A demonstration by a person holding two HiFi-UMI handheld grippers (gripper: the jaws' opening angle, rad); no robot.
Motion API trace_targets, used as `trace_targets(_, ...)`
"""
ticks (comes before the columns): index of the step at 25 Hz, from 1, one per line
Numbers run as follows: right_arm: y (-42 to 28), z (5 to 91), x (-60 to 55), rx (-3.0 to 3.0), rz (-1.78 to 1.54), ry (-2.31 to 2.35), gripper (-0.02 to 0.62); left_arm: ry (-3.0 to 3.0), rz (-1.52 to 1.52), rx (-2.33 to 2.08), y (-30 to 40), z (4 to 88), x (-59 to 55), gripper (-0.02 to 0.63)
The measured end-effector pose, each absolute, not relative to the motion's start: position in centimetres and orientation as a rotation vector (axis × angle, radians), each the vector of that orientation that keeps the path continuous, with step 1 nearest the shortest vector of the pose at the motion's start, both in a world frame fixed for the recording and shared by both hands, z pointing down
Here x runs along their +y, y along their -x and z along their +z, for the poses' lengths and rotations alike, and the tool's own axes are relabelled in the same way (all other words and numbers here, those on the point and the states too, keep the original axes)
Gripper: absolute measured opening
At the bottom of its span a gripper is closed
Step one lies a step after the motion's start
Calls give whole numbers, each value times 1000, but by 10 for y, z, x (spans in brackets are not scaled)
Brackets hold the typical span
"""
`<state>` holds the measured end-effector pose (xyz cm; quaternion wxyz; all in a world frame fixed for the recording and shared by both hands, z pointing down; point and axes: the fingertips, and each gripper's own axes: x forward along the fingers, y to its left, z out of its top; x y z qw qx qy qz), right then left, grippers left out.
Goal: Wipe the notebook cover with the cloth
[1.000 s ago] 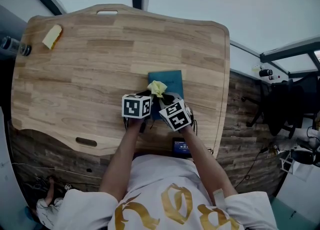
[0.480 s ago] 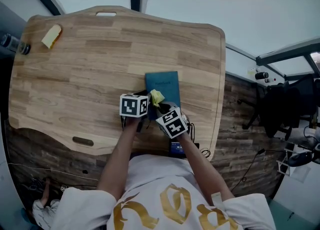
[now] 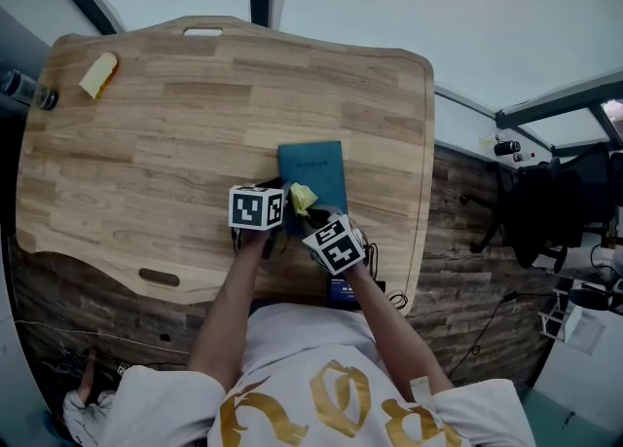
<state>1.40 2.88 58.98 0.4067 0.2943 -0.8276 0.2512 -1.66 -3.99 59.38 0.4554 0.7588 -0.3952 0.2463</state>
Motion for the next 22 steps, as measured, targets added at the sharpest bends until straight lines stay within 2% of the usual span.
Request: trace_targets(22, -76, 589, 21, -1993, 722, -904, 37, -1870, 604, -970, 17, 593, -40, 75)
